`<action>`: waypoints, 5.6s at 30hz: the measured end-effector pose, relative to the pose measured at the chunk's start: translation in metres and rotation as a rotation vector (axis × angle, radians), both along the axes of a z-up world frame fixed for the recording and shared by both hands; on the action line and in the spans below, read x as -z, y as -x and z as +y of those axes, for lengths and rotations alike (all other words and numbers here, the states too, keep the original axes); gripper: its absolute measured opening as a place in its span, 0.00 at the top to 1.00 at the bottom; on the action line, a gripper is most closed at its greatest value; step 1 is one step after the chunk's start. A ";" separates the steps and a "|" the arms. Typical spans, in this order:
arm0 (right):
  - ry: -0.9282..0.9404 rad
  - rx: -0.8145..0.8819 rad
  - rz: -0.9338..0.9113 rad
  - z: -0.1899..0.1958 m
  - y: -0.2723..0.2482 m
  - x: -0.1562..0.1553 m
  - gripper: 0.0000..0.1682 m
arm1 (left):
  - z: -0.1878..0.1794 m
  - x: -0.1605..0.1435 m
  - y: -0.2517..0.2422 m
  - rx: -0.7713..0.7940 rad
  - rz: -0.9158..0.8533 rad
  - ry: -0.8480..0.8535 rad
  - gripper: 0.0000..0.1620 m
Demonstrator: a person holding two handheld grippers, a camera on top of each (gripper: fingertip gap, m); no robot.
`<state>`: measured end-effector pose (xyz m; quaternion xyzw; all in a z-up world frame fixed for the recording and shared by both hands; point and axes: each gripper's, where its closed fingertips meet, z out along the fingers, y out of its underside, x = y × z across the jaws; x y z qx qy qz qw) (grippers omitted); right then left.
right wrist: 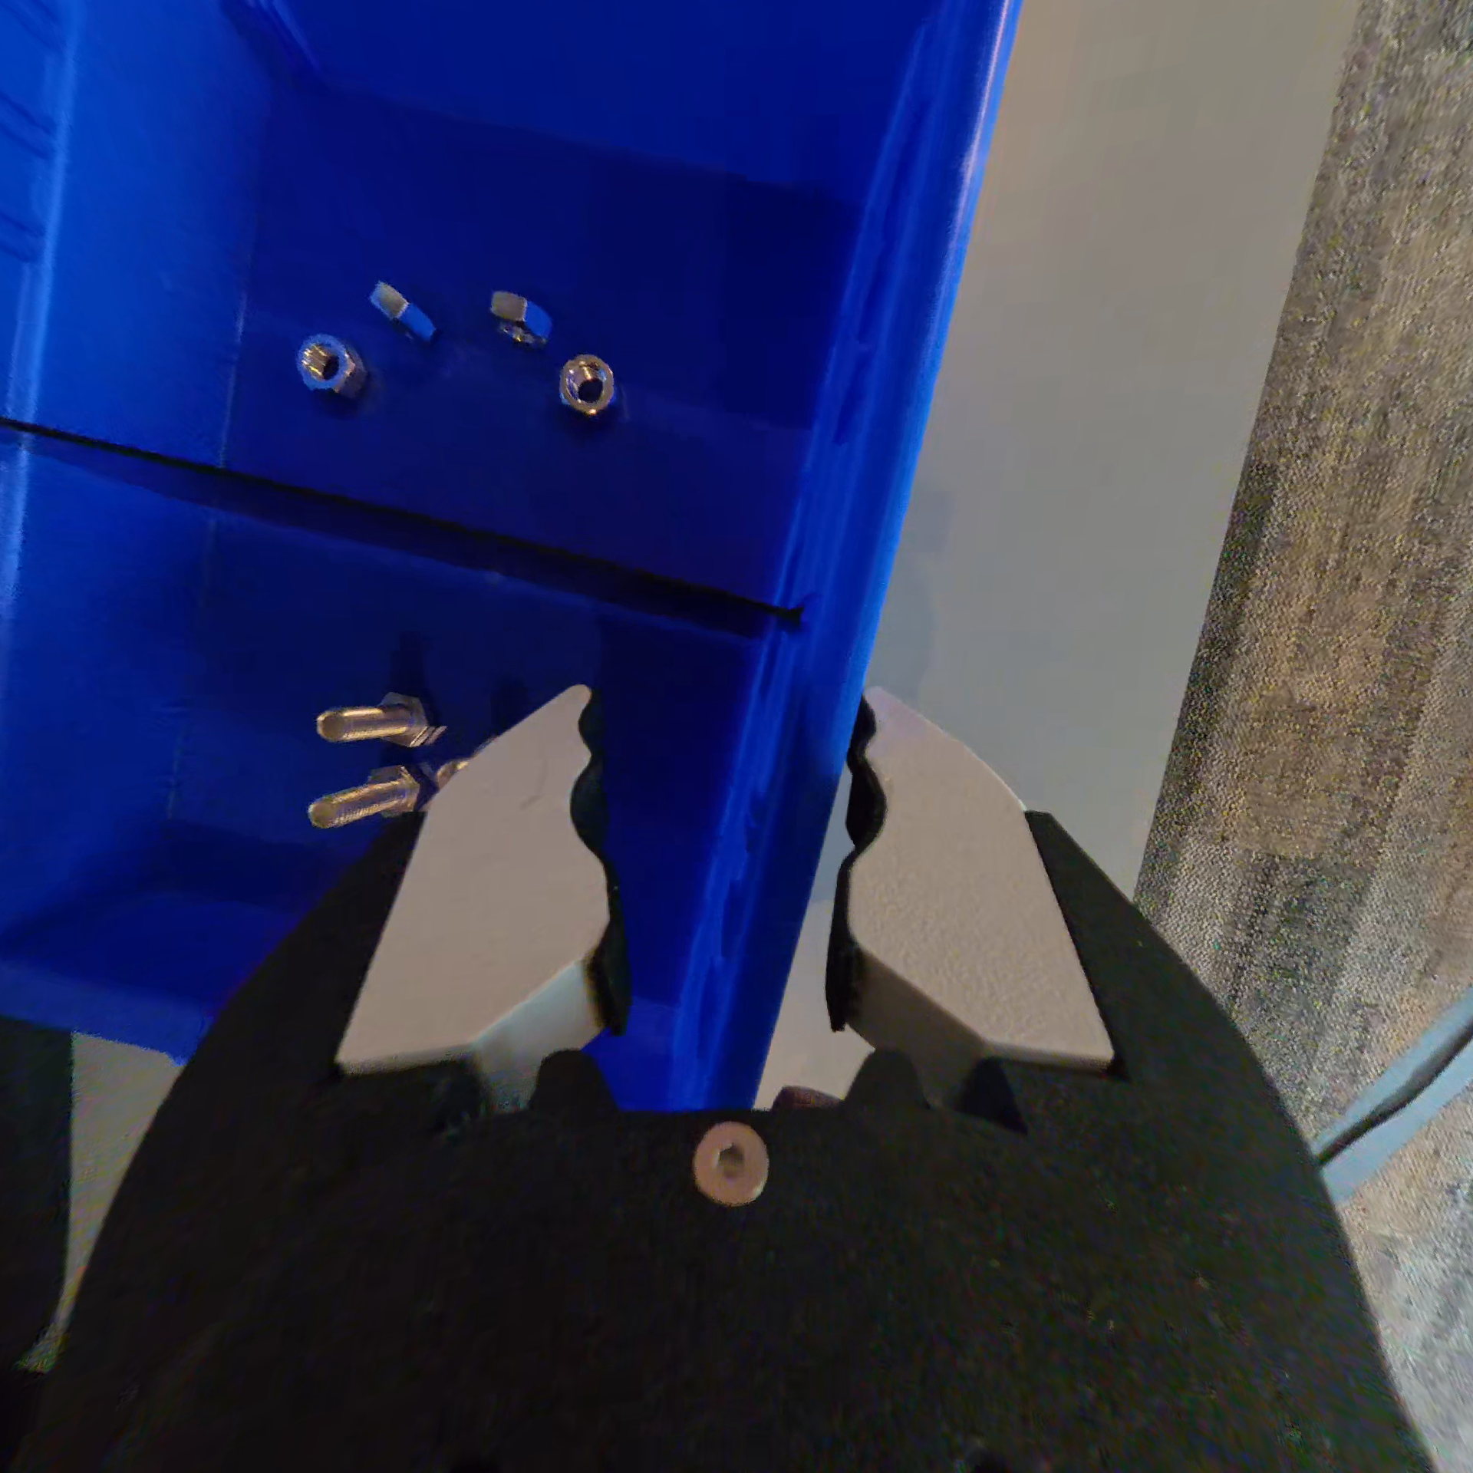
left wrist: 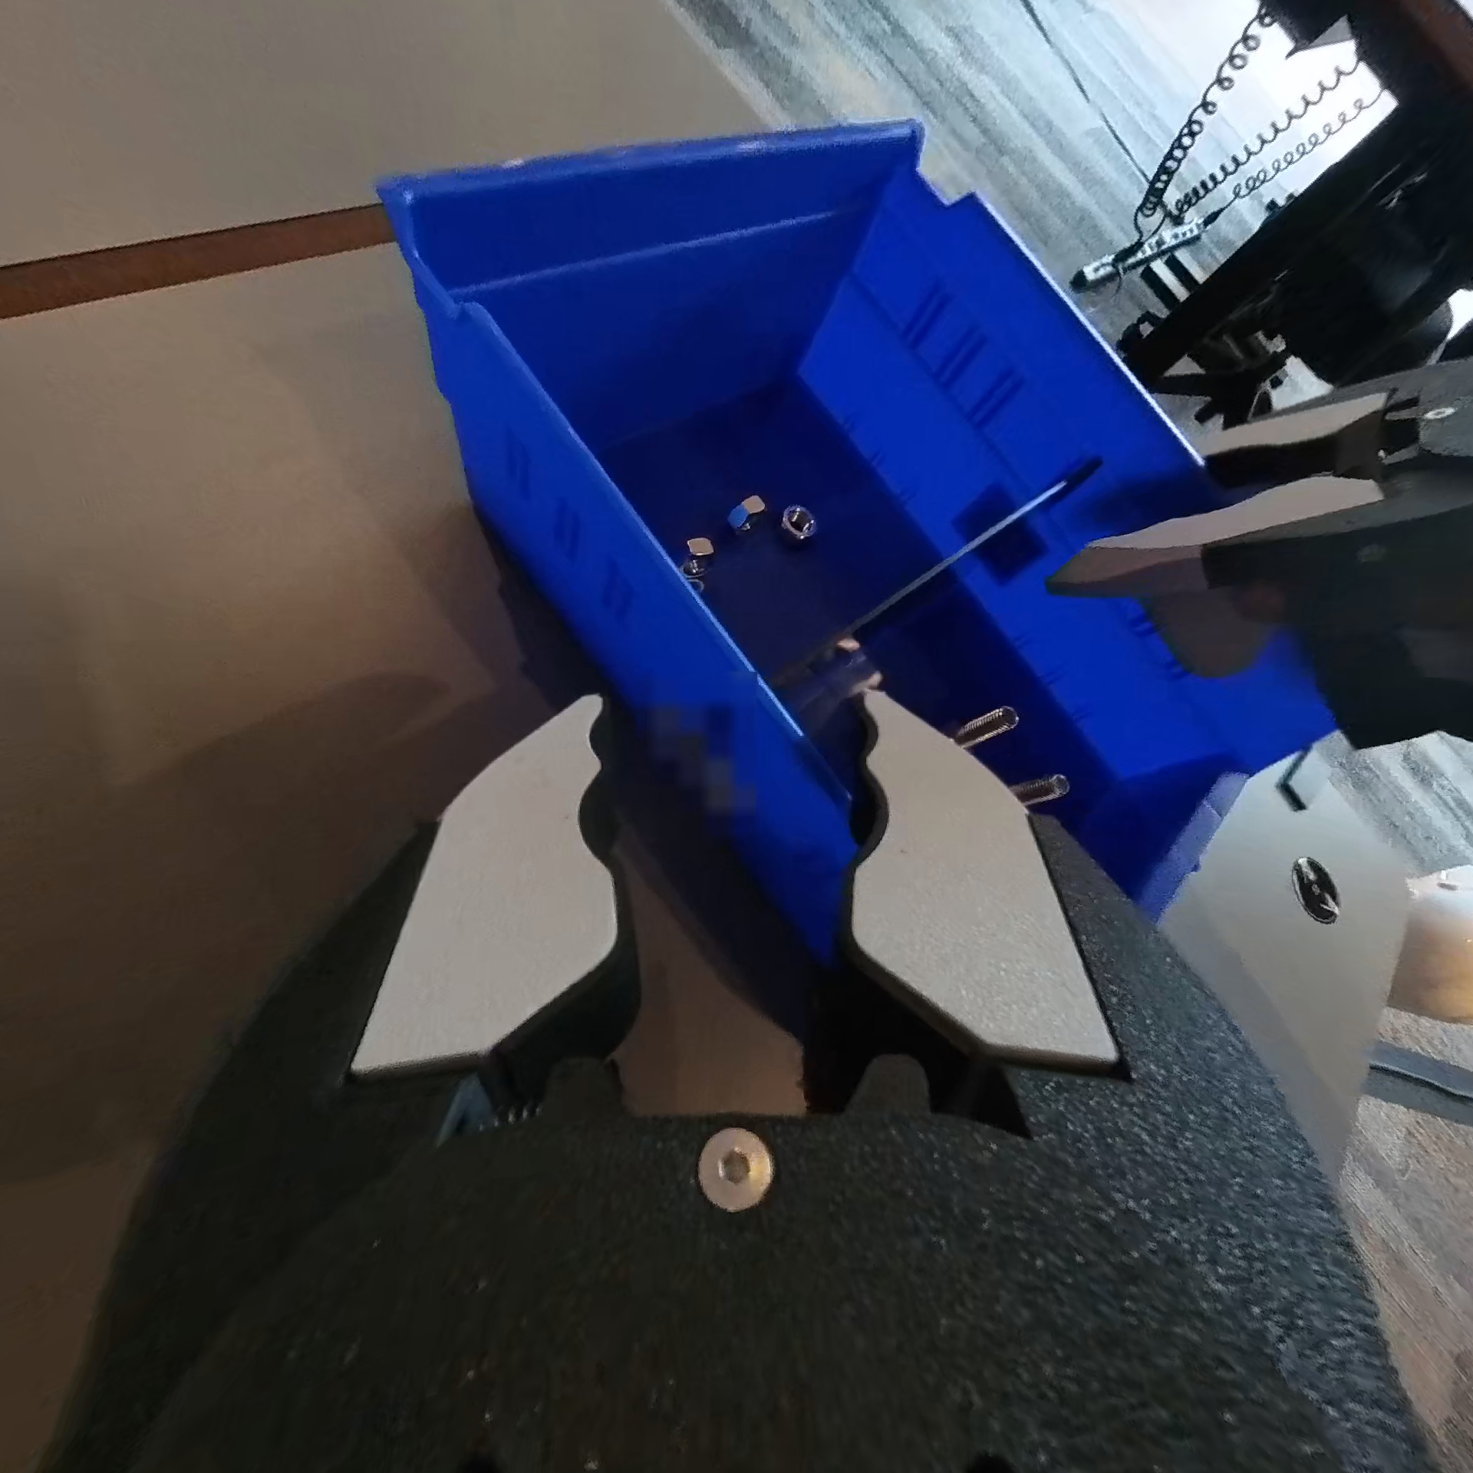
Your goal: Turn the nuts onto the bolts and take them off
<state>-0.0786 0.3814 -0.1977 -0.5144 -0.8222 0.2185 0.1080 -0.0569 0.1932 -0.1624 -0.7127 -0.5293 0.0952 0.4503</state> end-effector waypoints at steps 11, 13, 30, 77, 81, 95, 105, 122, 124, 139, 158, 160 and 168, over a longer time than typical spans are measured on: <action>-0.029 0.032 0.000 0.009 0.004 0.004 0.92 | 0.008 0.002 -0.003 0.117 -0.098 0.209 0.88; -0.049 0.042 0.005 0.013 0.005 0.005 0.97 | 0.007 0.003 -0.002 0.132 -0.105 0.265 0.89; -0.029 -0.026 0.002 -0.043 0.002 0.003 0.98 | -0.046 0.003 -0.007 0.115 -0.135 0.270 0.90; -0.027 -0.161 0.007 -0.254 -0.038 -0.005 0.98 | -0.254 -0.003 -0.061 -0.047 -0.136 0.220 0.91; -0.017 -0.157 -0.012 -0.253 -0.038 0.001 0.98 | -0.253 -0.001 -0.060 -0.044 -0.144 0.220 0.91; 0.138 -0.108 0.059 -0.258 -0.033 -0.006 0.90 | -0.248 -0.008 -0.057 -0.048 -0.081 0.081 0.80; 0.128 -0.012 0.380 -0.265 -0.033 -0.095 0.48 | -0.297 -0.060 -0.075 -0.130 0.078 0.157 0.60; 0.583 -0.393 0.367 -0.553 -0.139 -0.166 0.46 | -0.587 -0.135 -0.196 -0.523 0.103 0.392 0.64; 0.605 -0.425 0.338 -0.585 -0.152 -0.162 0.46 | -0.619 -0.129 -0.210 -0.544 0.068 0.431 0.64; 0.580 -0.511 0.076 -0.753 -0.219 -0.083 0.41 | -0.747 -0.047 -0.267 -0.566 -0.166 0.384 0.67; 0.280 -0.578 0.027 -0.788 -0.229 -0.020 0.46 | -0.767 0.019 -0.260 -0.508 -0.386 0.502 0.71; 0.236 -0.592 0.032 -0.791 -0.231 -0.016 0.51 | -0.767 0.023 -0.260 -0.511 -0.401 0.498 0.75; 0.053 -0.585 0.069 -0.782 -0.220 -0.008 0.63 | -0.762 0.028 -0.259 -0.495 -0.440 0.499 0.94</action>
